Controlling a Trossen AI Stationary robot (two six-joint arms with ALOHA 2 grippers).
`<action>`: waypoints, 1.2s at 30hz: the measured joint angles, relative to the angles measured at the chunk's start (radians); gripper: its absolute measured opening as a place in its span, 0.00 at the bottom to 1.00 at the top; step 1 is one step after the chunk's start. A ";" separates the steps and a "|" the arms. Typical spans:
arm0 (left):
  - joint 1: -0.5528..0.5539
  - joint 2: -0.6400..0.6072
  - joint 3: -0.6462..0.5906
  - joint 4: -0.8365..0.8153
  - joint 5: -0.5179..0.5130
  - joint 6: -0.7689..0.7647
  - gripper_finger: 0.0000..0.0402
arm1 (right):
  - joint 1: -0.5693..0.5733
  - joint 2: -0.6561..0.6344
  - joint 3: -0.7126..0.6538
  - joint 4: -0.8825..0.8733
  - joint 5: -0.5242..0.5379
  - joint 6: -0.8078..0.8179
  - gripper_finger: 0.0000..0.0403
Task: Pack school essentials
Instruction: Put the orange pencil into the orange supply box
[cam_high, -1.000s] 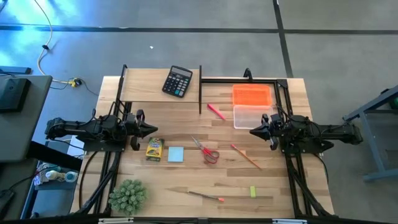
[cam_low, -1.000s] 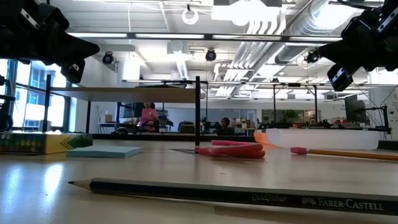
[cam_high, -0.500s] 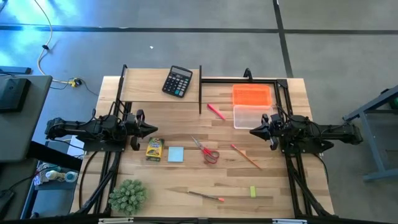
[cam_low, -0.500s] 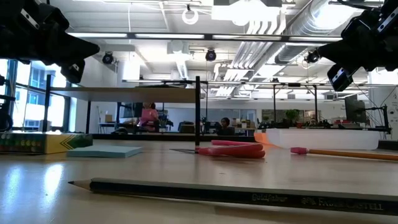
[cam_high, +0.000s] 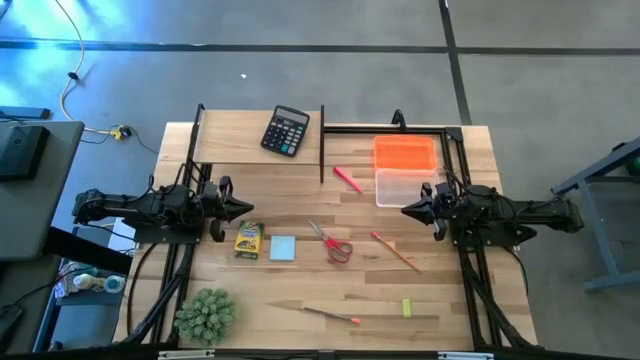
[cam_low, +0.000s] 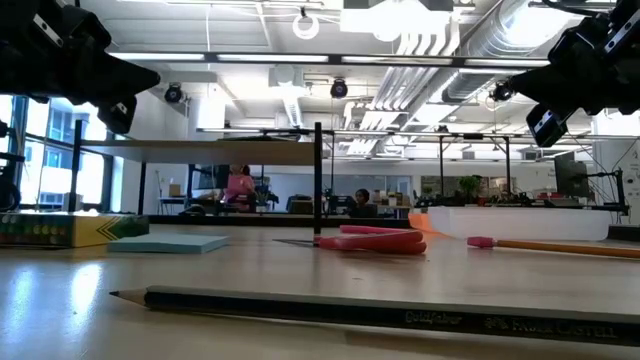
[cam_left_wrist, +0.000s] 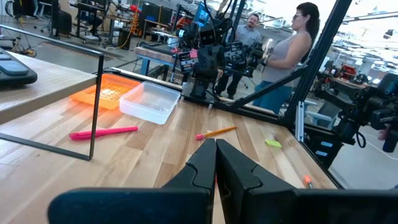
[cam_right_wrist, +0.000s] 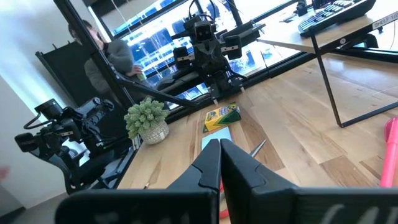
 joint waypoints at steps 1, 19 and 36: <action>0.000 0.000 0.000 0.000 0.000 0.000 0.00 | 0.000 0.000 0.000 0.000 0.000 0.000 0.00; 0.000 0.000 0.000 0.000 0.000 0.000 0.00 | 0.000 0.000 0.000 0.000 0.053 0.001 0.00; 0.000 0.000 0.000 0.000 0.000 0.000 0.00 | 0.000 0.000 0.000 0.000 0.079 0.003 0.00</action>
